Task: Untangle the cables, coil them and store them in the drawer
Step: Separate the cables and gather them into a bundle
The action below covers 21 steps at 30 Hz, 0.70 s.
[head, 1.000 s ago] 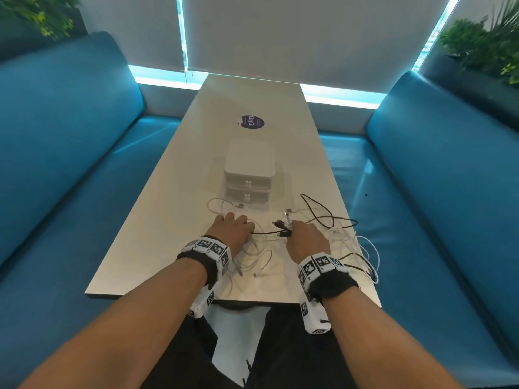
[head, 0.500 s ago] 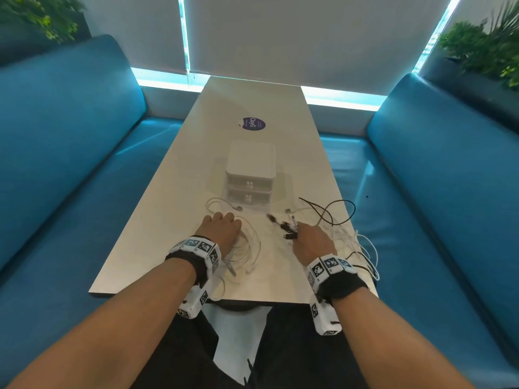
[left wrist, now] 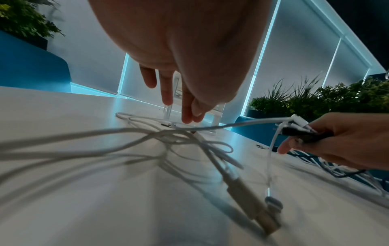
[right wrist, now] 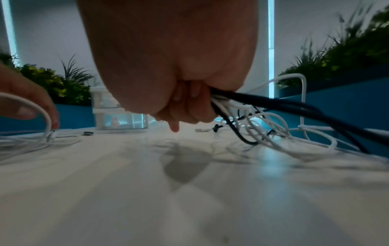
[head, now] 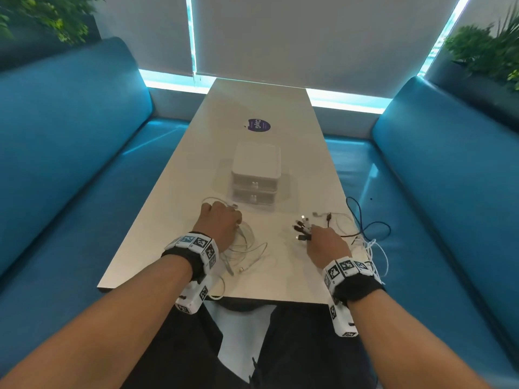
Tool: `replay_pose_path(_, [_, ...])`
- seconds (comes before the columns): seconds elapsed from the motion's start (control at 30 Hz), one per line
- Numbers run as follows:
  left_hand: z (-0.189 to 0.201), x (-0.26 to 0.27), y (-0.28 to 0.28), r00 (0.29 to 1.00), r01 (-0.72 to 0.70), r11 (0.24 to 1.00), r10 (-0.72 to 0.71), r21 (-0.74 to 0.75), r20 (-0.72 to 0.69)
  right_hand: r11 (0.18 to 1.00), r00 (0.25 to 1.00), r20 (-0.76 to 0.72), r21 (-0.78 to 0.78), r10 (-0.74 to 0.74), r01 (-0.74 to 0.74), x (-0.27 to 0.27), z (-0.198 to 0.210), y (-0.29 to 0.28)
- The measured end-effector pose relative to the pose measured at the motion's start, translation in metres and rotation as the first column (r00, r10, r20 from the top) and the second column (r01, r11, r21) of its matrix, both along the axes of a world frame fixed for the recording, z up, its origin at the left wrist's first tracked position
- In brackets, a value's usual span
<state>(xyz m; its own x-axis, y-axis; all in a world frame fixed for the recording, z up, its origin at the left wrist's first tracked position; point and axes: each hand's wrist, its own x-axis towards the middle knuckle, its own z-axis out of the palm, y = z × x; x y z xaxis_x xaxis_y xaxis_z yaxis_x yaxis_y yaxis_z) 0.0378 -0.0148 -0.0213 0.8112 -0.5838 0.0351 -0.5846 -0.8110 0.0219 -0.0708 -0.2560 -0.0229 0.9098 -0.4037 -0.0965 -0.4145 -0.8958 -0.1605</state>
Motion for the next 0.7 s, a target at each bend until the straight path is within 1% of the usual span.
replay_pose_path(0.03, [0.000, 0.000, 0.000, 1.000, 0.006, 1.000, -0.006, -0.015, -0.006, 1.000, 1.000, -0.017, 0.002, 0.022, -0.022, 0.000, -0.003, 0.001])
replay_pose_path(0.1, [0.000, 0.000, 0.001, 0.999, 0.014, 0.999, -0.016, -0.034, -0.045, 1.000, 0.999, -0.040, 0.005, 0.000, 0.000, -0.002, -0.004, -0.004])
replay_pose_path(0.23, [-0.006, -0.003, 0.007, 0.995, 0.011, 0.999, -0.015, -0.044, -0.097, 0.977, 0.974, -0.093, 0.035, -0.207, 0.211, -0.013, 0.000, -0.036])
replay_pose_path(0.3, [-0.006, -0.003, 0.007, 0.992, 0.008, 0.998, -0.015, -0.057, -0.123, 0.961, 0.954, -0.129, 0.034, -0.269, 0.276, -0.019, 0.003, -0.050])
replay_pose_path(0.4, [-0.005, -0.003, 0.004, 0.990, 0.017, 0.998, -0.026, -0.068, -0.136, 0.950, 0.940, -0.162, 0.046, -0.299, 0.310, -0.019, 0.004, -0.051])
replay_pose_path(0.5, [0.000, -0.004, -0.003, 0.987, 0.030, 0.992, -0.050, -0.126, -0.155, 0.946, 0.948, -0.106, 0.087, -0.301, 0.311, -0.014, -0.001, -0.040])
replay_pose_path(0.53, [0.002, -0.005, -0.006, 0.982, 0.034, 0.988, -0.061, -0.148, -0.180, 0.947, 0.951, -0.084, 0.094, -0.298, 0.306, -0.013, -0.002, -0.036])
replay_pose_path(0.6, [0.006, -0.009, -0.009, 0.953, 0.042, 0.988, -0.084, -0.149, -0.291, 0.949, 0.955, -0.051, 0.103, -0.293, 0.297, -0.010, -0.003, -0.030])
replay_pose_path(0.67, [0.006, -0.015, -0.011, 0.910, 0.079, 0.993, -0.106, -0.083, -0.401, 0.951, 0.958, -0.025, 0.112, -0.286, 0.287, -0.008, -0.001, -0.027])
replay_pose_path(0.7, [0.007, -0.018, -0.012, 0.894, 0.109, 0.993, -0.115, -0.040, -0.433, 0.951, 0.959, -0.013, 0.129, -0.281, 0.281, -0.007, -0.001, -0.025])
